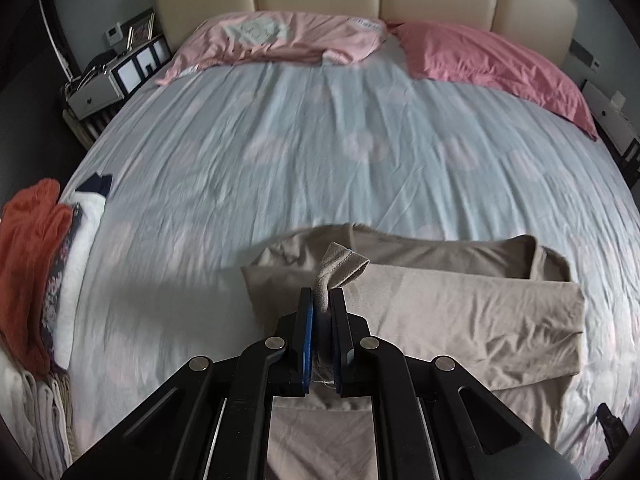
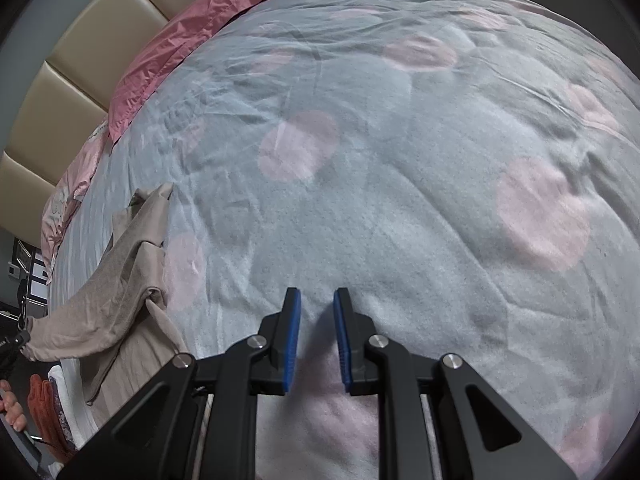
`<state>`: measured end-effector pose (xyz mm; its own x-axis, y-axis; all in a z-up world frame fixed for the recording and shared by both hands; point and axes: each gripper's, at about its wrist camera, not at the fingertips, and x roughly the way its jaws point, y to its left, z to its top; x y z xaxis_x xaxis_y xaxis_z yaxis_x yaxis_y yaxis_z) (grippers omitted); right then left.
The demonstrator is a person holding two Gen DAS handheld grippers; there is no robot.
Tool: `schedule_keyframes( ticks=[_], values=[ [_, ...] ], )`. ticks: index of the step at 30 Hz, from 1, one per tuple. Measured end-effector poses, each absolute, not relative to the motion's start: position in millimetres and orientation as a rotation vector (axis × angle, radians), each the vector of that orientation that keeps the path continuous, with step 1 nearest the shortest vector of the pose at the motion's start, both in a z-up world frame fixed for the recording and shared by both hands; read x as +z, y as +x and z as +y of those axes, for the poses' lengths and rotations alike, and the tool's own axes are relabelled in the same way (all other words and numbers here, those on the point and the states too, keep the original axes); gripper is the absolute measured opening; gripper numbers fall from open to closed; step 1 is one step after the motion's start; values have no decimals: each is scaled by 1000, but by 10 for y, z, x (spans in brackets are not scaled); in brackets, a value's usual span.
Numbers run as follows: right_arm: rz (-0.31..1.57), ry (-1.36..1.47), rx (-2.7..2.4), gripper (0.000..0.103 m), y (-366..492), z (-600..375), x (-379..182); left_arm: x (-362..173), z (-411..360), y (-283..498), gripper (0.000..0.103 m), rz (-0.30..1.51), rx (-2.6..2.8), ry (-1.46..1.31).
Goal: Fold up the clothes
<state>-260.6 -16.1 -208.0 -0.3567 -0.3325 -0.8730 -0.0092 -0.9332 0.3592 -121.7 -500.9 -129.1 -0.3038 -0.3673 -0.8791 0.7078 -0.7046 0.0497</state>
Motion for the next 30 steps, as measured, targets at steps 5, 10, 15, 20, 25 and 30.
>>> schedule_keyframes(
  ticks=[5,10,15,20,25,30],
  values=[
    [-400,1622,-2400,17,-2620,-274,-2082,-1819,-5251,-1061,8,535,-1951,1328],
    [-350,1573,-2380,17,-2657,-441,-2087,-2176,-5360,-1043,13,563,-1903,1370],
    [-345,1519,-2278,17,-2652,-639,-2105,-2232,-5315,-1006,38,500,-1883,1387],
    [-265,1402,-2194,17,-2597,-911,-2036,-2046,-5218,-814,41,492,-1886,1388],
    [-147,1313,-2173,17,-2544,-1141,-1992,-1820,-4980,-493,41,443,-1900,1368],
    [-70,1275,-2138,17,-2510,-1297,-2004,-1861,-4889,-35,41,481,-1884,1343]
  ],
)
